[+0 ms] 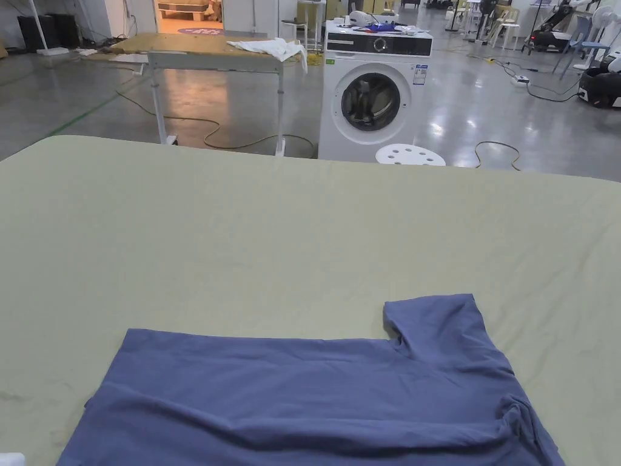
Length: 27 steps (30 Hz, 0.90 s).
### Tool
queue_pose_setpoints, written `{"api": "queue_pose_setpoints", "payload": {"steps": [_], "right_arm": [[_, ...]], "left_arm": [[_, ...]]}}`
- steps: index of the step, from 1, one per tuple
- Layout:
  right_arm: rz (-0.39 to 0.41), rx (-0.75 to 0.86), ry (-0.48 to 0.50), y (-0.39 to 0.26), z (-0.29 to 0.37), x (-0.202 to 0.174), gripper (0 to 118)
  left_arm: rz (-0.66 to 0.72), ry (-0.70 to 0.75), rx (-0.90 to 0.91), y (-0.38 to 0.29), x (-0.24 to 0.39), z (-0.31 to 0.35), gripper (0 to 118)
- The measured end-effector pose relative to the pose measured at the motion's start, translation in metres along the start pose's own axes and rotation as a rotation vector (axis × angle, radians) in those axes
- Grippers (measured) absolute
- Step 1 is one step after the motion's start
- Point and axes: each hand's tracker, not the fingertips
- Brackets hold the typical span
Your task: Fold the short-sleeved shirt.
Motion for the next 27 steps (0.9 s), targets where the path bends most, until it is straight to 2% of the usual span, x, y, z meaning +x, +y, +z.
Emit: {"api": "queue_pose_setpoints", "payload": {"steps": [1,3,4,5,6,12,18,20,21,22,23,24,27], "right_arm": [[0.011,0.017,-0.032,0.003,0.004,-0.001,53],[0.009,0.086,-0.052,0.011,0.014,-0.003,69],[-0.006,0.132,-0.057,0.017,0.02,-0.004,73],[-0.013,0.17,-0.056,0.023,0.025,-0.006,73],[-0.016,0.218,-0.05,0.03,0.03,-0.009,73],[-0.063,0.48,-0.025,0.075,0.041,-0.035,76],[-0.104,0.662,-0.01,0.11,0.038,-0.075,74],[-0.094,0.693,-0.014,0.118,0.037,-0.088,57],[-0.087,0.721,-0.011,0.121,0.037,-0.094,41],[-0.078,0.737,-0.004,0.124,0.037,-0.099,14],[-0.076,0.742,0.003,0.127,0.038,-0.103,5],[-0.074,0.757,0.01,0.129,0.038,-0.107,5],[-0.062,0.814,0.019,0.13,0.042,-0.118,1]], "left_arm": [[-0.013,0.008,0.008,0.002,0.003,0.001,10],[-0.039,0.034,0.056,0.008,0.007,0.003,23],[-0.053,0.038,0.096,0.012,0.011,0.004,37],[-0.06,0.035,0.127,0.016,0.014,0.006,46],[-0.064,0.025,0.164,0.021,0.019,0.009,49],[-0.084,0.008,0.416,0.056,0.051,0.015,49],[-0.095,0.039,0.626,0.084,0.086,0.023,47],[-0.093,0.052,0.683,0.09,0.095,0.027,38],[-0.094,0.054,0.71,0.093,0.099,0.029,28],[-0.095,0.057,0.731,0.095,0.103,0.031,14],[-0.095,0.057,0.747,0.097,0.106,0.032,6],[-0.096,0.064,0.764,0.098,0.109,0.034,1],[-0.102,0.062,0.806,0.1,0.113,0.04,0]]}}
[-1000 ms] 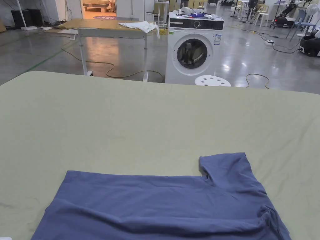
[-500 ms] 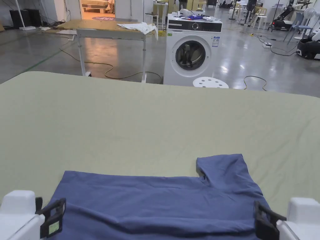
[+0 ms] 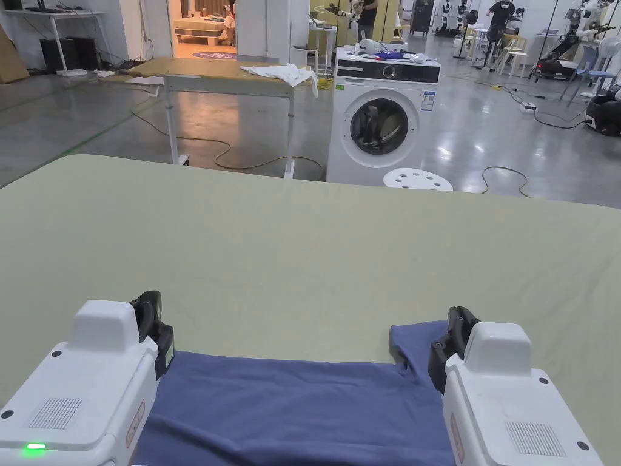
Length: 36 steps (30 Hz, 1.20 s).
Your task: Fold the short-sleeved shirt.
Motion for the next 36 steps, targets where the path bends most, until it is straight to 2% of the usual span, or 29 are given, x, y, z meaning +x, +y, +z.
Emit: {"api": "queue_pose_setpoints", "payload": {"steps": [5,10,15,18,20,21,22,23,24,29,33,35,36], "right_arm": [[-0.012,0.032,0.01,0.002,0.0,-0.008,1],[0.008,0.004,0.035,-0.003,-0.004,-0.005,1],[0.003,-0.05,0.038,-0.013,-0.013,0.005,1],[0.006,-0.083,0.036,-0.019,-0.016,0.009,1],[0.008,-0.106,0.039,-0.023,-0.019,0.012,1],[0.008,-0.118,0.04,-0.025,-0.02,0.014,1],[0.009,-0.126,0.04,-0.027,-0.021,0.016,1],[0.013,-0.135,0.036,-0.029,-0.022,0.017,1],[0.017,-0.142,0.031,-0.031,-0.023,0.019,1],[0.025,-0.18,0.014,-0.039,-0.025,0.029,1],[0.025,-0.212,-0.003,-0.047,-0.027,0.038,1],[0.021,-0.235,-0.01,-0.052,-0.03,0.042,1],[0.017,-0.249,-0.012,-0.054,-0.032,0.044,1]], "left_arm": [[-0.059,0.01,-0.035,0.001,-0.006,-0.008,0],[-0.12,-0.018,-0.292,-0.02,-0.042,-0.057,0],[-0.005,-0.073,-0.551,-0.043,-0.089,-0.121,0],[0.053,-0.082,-0.644,-0.052,-0.106,-0.153,0],[0.079,-0.087,-0.69,-0.054,-0.111,-0.17,16],[0.104,-0.094,-0.71,-0.057,-0.114,-0.18,32],[0.114,-0.094,-0.735,-0.06,-0.116,-0.188,57],[0.124,-0.089,-0.768,-0.064,-0.117,-0.196,69],[0.119,-0.077,-0.787,-0.069,-0.116,-0.204,72],[0.033,-0.069,-0.886,-0.09,-0.109,-0.23,71],[-0.027,-0.05,-0.858,-0.088,-0.096,-0.226,64],[-0.071,-0.067,-0.847,-0.09,-0.088,-0.225,57],[-0.087,-0.082,-0.843,-0.09,-0.083,-0.224,48]]}}
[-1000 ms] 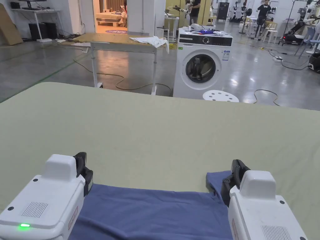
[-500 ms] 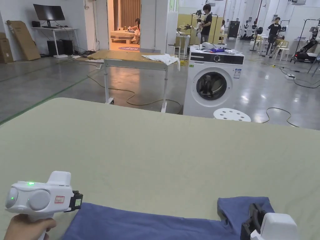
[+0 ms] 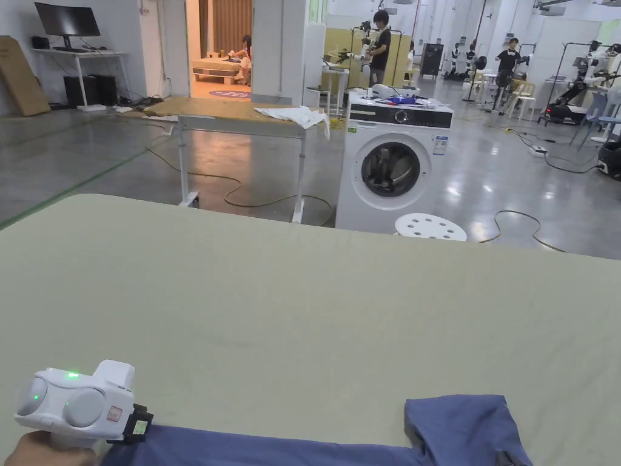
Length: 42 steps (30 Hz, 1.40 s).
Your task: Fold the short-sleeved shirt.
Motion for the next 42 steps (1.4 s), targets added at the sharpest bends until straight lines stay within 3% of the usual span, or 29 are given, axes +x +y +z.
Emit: {"api": "queue_pose_setpoints", "payload": {"steps": [4,6,8,10,12,18,21,23,25,26,28,32,42], "right_arm": [[-0.027,-0.062,-0.014,0.0,-0.011,0.017,1],[-0.057,-0.118,-0.032,0.005,-0.021,0.033,2],[-0.068,-0.196,-0.041,0.014,-0.036,0.051,19],[-0.07,-0.276,-0.036,0.024,-0.058,0.069,61],[-0.059,-0.374,-0.022,0.032,-0.087,0.085,74],[-0.051,-0.583,0.054,0.035,-0.171,0.1,74],[-0.048,-0.616,0.083,0.026,-0.197,0.094,66],[-0.07,-0.677,0.121,0.017,-0.212,0.093,41],[-0.055,-0.707,0.067,0.01,-0.216,0.089,14],[-0.054,-0.688,0.071,0.007,-0.215,0.089,7],[-0.09,-0.662,0.118,0.008,-0.213,0.09,6],[-0.075,-0.632,0.095,0.008,-0.201,0.091,5],[-0.089,-0.441,0.122,0.053,-0.097,0.11,4]], "left_arm": [[-0.054,-0.041,0.004,-0.003,0.015,0.003,3],[-0.056,-0.036,0.007,-0.005,0.014,0.004,1],[-0.037,-0.054,0.022,-0.005,0.008,0.012,0],[-0.011,-0.075,0.058,-0.007,0.003,0.021,0],[0.004,-0.08,0.09,-0.01,0.006,0.04,0],[0.024,-0.102,0.171,-0.02,0.012,0.074,0],[0.025,-0.102,0.195,-0.025,0.015,0.084,0],[0.024,-0.103,0.205,-0.027,0.014,0.086,0],[0.025,-0.099,0.206,-0.029,0.015,0.089,0],[0.026,-0.096,0.208,-0.03,0.015,0.092,0],[0.03,-0.092,0.217,-0.029,0.012,0.09,0],[0.042,-0.097,0.238,-0.028,0.008,0.093,0],[0.084,-0.137,0.311,-0.042,-0.015,0.128,0]]}}
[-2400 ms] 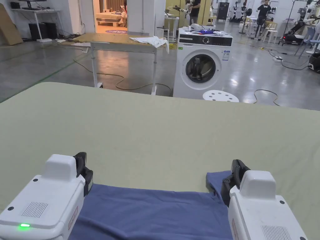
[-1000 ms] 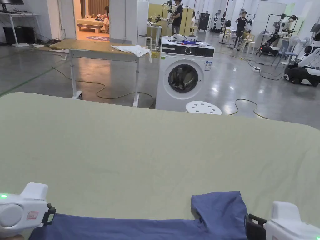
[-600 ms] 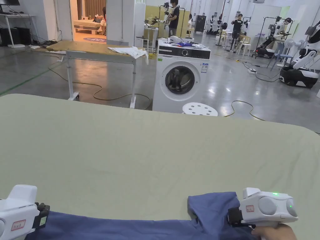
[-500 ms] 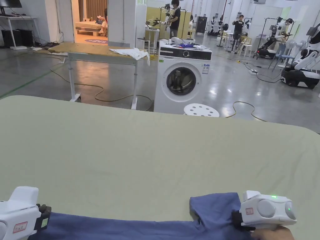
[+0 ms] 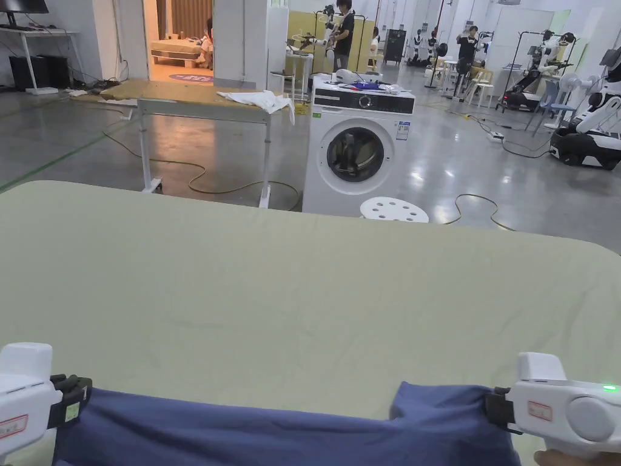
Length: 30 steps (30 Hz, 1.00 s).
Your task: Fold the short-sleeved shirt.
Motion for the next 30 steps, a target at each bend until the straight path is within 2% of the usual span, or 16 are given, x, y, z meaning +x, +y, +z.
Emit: {"api": "queue_pose_setpoints", "payload": {"steps": [7,15,21,26,30], "right_arm": [[-0.005,0.036,0.048,-0.032,0.074,0.01,4],[0.075,-0.002,0.023,-0.079,0.141,0.003,4],[0.139,-0.128,-0.016,-0.129,0.141,-0.001,4],[0.14,-0.204,-0.03,-0.166,0.12,-0.005,4],[0.133,-0.226,-0.043,-0.179,0.106,-0.007,4]], "left_arm": [[0.005,-0.042,0.032,-0.02,-0.01,0.05,0],[0.022,-0.069,0.029,-0.058,-0.015,0.101,0],[-0.014,-0.043,-0.097,-0.096,-0.009,0.112,0],[-0.089,-0.003,-0.227,-0.129,0.0,0.091,0],[-0.121,0.029,-0.248,-0.143,0.007,0.08,1]]}}
